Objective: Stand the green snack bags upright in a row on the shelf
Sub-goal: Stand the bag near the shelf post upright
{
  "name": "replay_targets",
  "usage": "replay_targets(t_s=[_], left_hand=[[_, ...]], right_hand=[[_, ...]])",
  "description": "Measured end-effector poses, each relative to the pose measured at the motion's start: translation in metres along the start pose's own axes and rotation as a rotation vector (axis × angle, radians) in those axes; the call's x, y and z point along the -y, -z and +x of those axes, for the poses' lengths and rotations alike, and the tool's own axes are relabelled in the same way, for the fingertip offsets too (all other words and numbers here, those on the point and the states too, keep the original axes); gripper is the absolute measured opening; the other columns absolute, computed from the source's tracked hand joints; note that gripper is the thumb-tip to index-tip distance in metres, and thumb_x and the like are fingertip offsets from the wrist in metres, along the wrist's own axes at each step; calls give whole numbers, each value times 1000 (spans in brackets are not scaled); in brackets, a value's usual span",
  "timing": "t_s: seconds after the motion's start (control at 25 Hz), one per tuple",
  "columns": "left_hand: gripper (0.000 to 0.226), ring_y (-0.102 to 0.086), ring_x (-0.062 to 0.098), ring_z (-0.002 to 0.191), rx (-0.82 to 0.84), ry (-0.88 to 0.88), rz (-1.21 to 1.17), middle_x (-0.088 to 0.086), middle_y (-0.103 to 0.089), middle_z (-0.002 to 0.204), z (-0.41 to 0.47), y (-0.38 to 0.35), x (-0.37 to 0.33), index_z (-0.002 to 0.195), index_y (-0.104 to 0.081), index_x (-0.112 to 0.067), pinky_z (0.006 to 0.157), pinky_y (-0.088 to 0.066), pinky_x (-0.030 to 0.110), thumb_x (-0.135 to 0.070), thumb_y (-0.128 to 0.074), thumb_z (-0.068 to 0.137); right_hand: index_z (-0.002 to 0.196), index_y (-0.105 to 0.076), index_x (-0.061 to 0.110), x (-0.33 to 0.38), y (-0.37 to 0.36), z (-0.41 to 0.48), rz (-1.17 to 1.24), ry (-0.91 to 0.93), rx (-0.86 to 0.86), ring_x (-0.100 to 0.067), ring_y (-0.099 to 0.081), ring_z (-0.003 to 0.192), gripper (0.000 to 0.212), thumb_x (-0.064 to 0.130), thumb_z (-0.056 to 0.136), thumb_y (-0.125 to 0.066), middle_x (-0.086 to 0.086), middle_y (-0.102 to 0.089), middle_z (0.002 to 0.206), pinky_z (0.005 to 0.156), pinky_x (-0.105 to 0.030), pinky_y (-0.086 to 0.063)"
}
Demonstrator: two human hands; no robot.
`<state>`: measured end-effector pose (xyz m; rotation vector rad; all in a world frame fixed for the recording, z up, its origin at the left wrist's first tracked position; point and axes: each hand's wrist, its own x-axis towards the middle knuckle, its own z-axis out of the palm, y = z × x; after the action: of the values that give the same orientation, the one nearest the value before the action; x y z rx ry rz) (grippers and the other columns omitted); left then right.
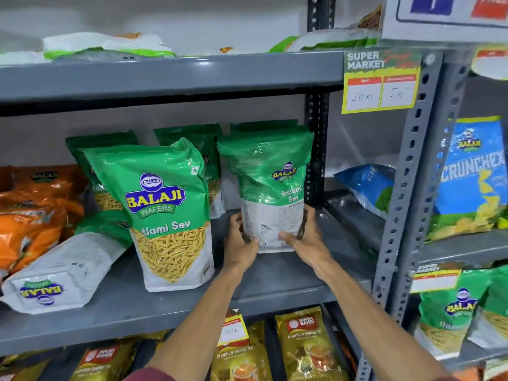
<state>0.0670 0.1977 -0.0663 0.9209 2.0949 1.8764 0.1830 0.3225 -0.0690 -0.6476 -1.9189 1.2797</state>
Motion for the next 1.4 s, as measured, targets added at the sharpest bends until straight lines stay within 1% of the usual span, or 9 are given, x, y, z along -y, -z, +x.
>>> replay_targets(t_s=[0.2, 0.36, 0.52, 0.64, 0.76, 0.88, 1.04, 1.16, 1.4], left_hand=[[47, -60, 24, 102, -331, -188, 162, 0, -53, 113, -21, -17, -4, 113, -48, -24, 89, -53, 46, -9, -71, 75], [39, -59, 8, 92, -121, -340, 154, -16, -51, 99, -45, -37, -18, 104, -48, -34, 81, -55, 31, -55, -68, 79], [66, -60, 8, 97, -243, -272, 59, -8, -52, 108, -43, -30, -16, 108, -43, -33, 83, -51, 24, -74, -70, 64], [64, -66, 8, 98, -246, -183, -34, -3, -64, 112, -30, -15, -9, 112, -47, -28, 82, -53, 25, -64, -76, 68], [42, -69, 18, 101, -299, -84, -88, 0, -70, 107, -12, -4, -5, 117, -53, -16, 81, -49, 27, -44, -67, 88], [34, -63, 30, 114, -326, 10, -100, 5, -68, 116, 7, -4, -2, 124, -55, -12, 85, -44, 31, -36, -50, 100], [48, -52, 32, 130, -263, 204, -155, 11, -53, 145, 32, -6, -7, 145, -46, -21, 94, -41, 33, -44, -33, 104], [49, -55, 32, 125, -299, 211, -171, 14, -57, 141, 42, -11, -5, 138, -54, -15, 89, -42, 31, -41, -30, 106], [42, -57, 21, 86, -342, 69, -103, 11, -68, 102, 35, -18, -1, 116, -65, -7, 77, -39, 26, -31, -32, 107]], right_hand=[[137, -39, 21, 3, 4, -7, -48, -1, -15, -23, -53, 131, 79, 20, 76, -88, -6, -54, 141, 111, -44, -46], [144, -36, 15, 10, -16, -34, -216, 133, -78, -23, -43, 127, 65, 30, 91, -69, -7, -42, 139, 104, -31, -41], [151, -31, 16, 22, -39, -68, -415, 206, -70, -17, -39, 116, 65, 31, 93, -57, -3, -38, 132, 99, -32, -48], [152, -28, 12, 25, -48, -84, -333, 220, 148, -25, -48, 122, 82, 10, 79, -66, -6, -35, 135, 101, -39, -52], [141, -51, 17, 26, -48, -82, -227, 303, 275, -17, -57, 121, 64, 7, 79, -63, -2, -54, 135, 100, -26, -50], [119, -70, 28, 28, -35, -57, -120, 359, 36, -7, -65, 98, 40, 8, 84, -67, 9, -62, 115, 86, -17, -50], [146, -49, 24, 15, -9, -5, -12, 190, -166, -18, -57, 125, 49, 23, 99, -63, 1, -50, 140, 106, -39, -50], [160, -27, 22, 2, -8, 13, -7, 34, 23, -21, -43, 147, 65, 41, 103, -51, -1, -43, 160, 120, -46, -37], [136, -52, 19, -3, -7, 19, -82, 8, 60, -29, -62, 128, 39, 41, 107, -38, -3, -70, 133, 107, -50, -47]])
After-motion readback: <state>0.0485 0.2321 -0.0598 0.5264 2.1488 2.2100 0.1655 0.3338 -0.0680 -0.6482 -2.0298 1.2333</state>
